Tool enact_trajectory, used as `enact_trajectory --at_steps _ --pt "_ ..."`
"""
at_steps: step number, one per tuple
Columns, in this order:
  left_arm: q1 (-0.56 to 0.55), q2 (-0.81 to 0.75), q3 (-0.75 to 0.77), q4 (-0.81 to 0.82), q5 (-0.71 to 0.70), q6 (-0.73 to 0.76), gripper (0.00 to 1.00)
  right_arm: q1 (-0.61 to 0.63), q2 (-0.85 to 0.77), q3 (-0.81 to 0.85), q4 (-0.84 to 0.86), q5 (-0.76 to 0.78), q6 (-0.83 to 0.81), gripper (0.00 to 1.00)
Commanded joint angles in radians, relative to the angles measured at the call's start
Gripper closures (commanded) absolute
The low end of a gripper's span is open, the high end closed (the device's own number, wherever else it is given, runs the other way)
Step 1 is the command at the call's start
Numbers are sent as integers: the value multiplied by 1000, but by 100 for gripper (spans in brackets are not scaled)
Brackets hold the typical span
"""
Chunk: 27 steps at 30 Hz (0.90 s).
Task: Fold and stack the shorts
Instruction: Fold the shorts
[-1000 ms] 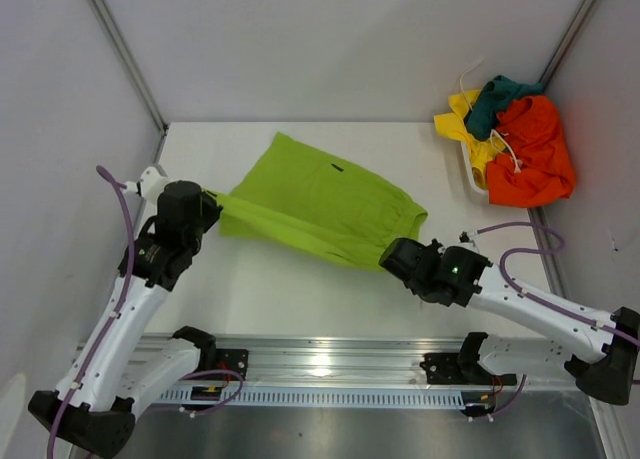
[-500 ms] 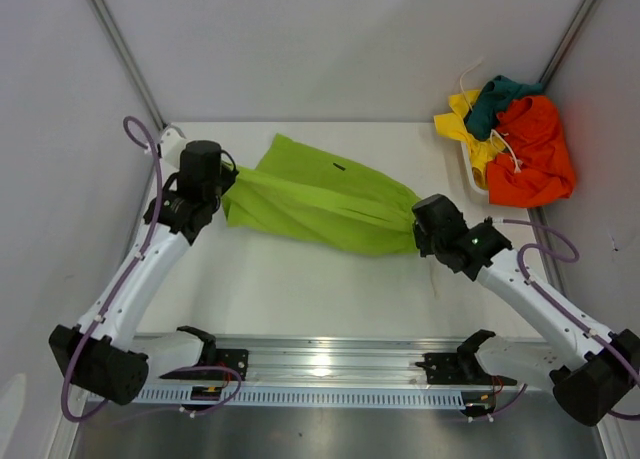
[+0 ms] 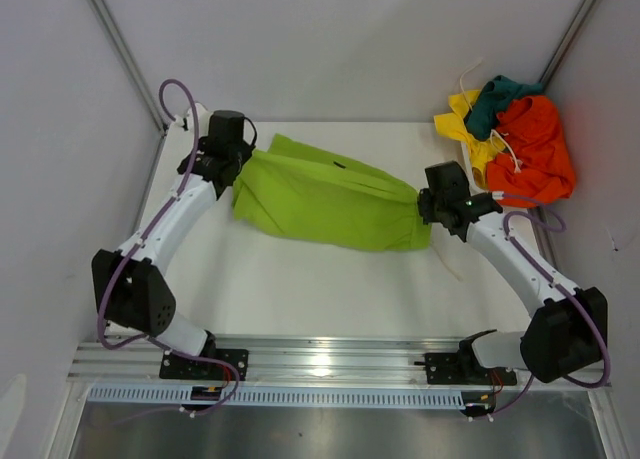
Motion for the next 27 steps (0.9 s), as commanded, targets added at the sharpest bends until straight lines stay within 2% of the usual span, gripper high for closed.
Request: enact_trajectory --at_steps 1,10,16,21,27 --pt "35 63 101 74 -21 13 100 -49 47 41 52 8 -37 100" --pt "55 334 276 256 40 68 100 -118 195 46 195 -25 -43 100" --pt "63 518 417 304 51 67 100 -170 327 95 298 -48 -65 100" --pt "72 649 540 332 127 83 100 -181 452 167 348 -15 -79 100" --pt "73 749 552 424 183 100 100 -182 525 167 428 74 -59 100"
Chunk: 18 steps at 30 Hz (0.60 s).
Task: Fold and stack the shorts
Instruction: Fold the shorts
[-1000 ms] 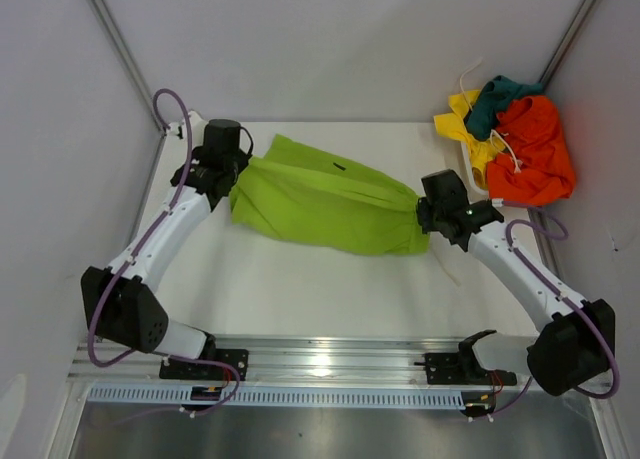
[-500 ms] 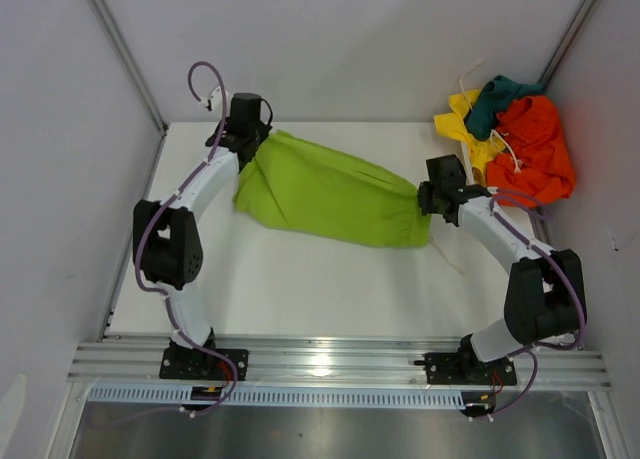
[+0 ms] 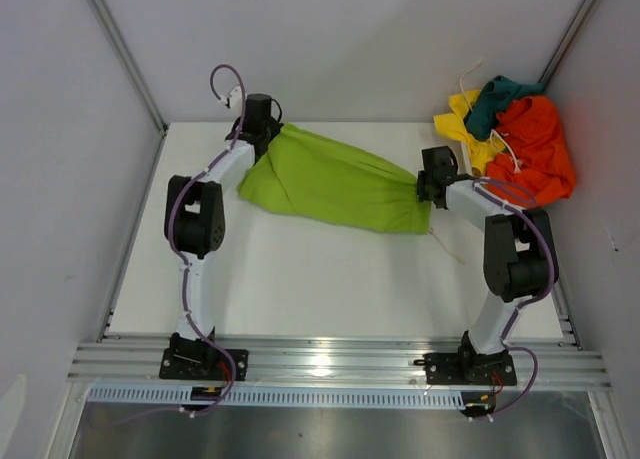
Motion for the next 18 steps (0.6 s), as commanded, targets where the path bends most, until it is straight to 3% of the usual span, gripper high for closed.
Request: enact_trajectory --at_steps 1,3,4,5,6,8,9,10,13,18 --pt "22 31 53 117 21 33 100 -13 35 29 56 114 -4 100" --pt "22 54 66 118 25 35 96 -18 46 24 83 128 -5 100" --pt "23 64 76 118 33 36 70 -19 56 21 86 131 -2 100" --pt "23 75 96 120 39 45 54 -21 61 18 98 134 2 97" --pt "25 93 119 117 48 50 34 -24 66 14 104 137 2 76" --pt "30 106 160 91 80 55 24 -29 61 0 128 149 -28 56" --pt "37 110 185 71 90 52 20 -36 52 -9 136 157 -39 38" --pt "45 107 191 39 100 44 10 -39 26 -14 147 171 -60 31" --pt "76 54 188 14 148 44 5 -49 -26 18 130 184 -212 25" --pt "125 -64 155 -105 237 108 2 -49 -112 50 138 131 -626 20"
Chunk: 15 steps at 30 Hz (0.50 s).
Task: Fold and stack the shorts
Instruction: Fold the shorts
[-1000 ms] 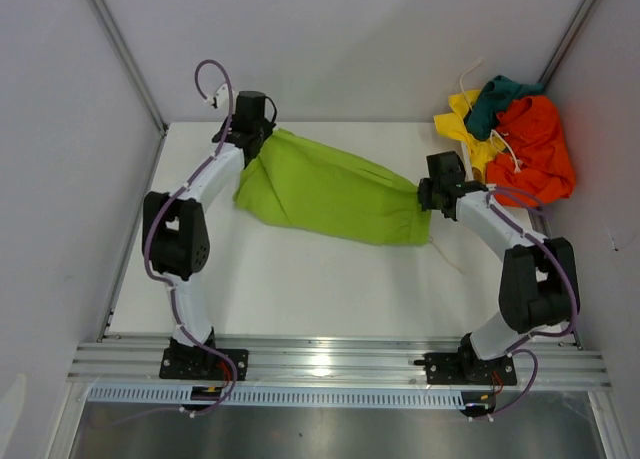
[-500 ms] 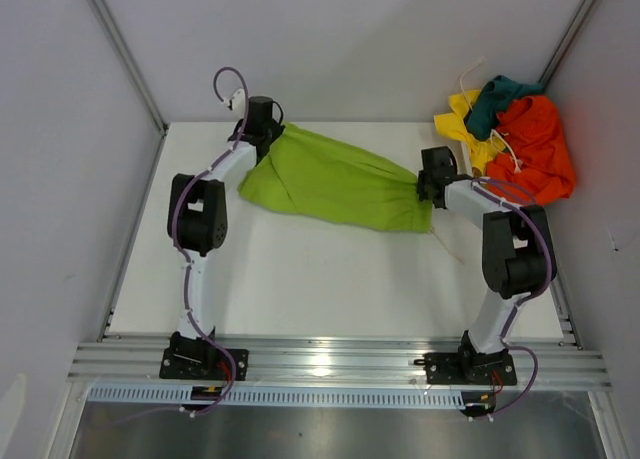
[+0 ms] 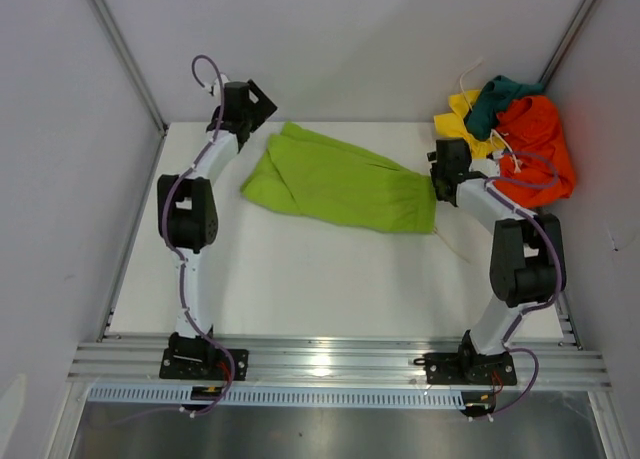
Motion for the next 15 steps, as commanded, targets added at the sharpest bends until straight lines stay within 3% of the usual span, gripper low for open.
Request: enact_trajectory --at_steps 1,4,8,15 --pt "46 -168 4 -110 107 72 1 -5 -115 29 64 -28 -383 20" --pt "66 -234 -54 -195 227 150 1 -6 -141 -11 168 -162 -572 24" --pt "68 -300 -208 -220 333 253 1 -5 -123 3 178 -325 -770 25" --pt "52 -321 -296 -304 381 363 2 -8 -20 158 58 -440 -983 28"
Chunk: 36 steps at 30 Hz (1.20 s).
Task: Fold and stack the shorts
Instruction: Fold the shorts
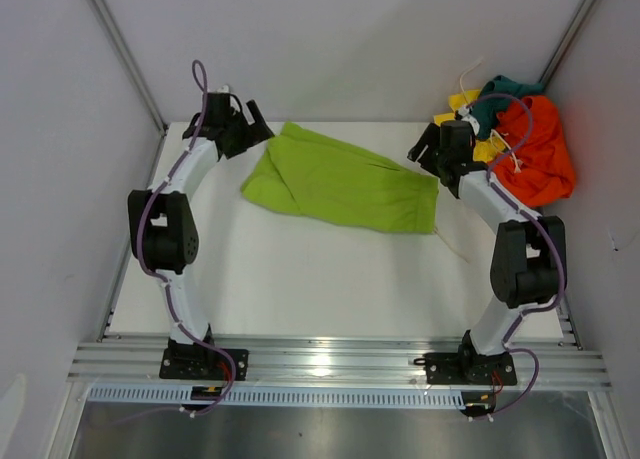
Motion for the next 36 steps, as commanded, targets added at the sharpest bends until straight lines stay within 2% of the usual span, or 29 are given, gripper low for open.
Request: enact_trajectory --at_steps 1,4,9,15,16,19,25,31,36 --pt "-14 -25 -50 -83 52 111 2 -2 67 105 -56 -137 -179 29" --pt "-20 -67 -127 -65 29 138 2 12 111 176 -102 -159 -236 31" --pt "-20 -96 -227 -33 -3 201 1 35 180 263 -161 -55 -412 29" --pt "-20 -87 -268 6 73 245 1 53 219 301 -208 -5 -581 32" --pt "-19 -82 -267 7 101 268 1 68 219 294 -196 23 -666 31" --pt "-17 -67 -268 16 120 262 1 116 232 286 -168 58 -777 32" --pt "-14 -74 -279 21 124 262 1 115 259 283 -125 -16 -846 36" --pt "-13 -61 -291 25 132 256 1 131 294 268 -82 -21 -929 38" --pt "-13 -59 -291 27 138 253 1 131 323 275 -44 10 -951 50"
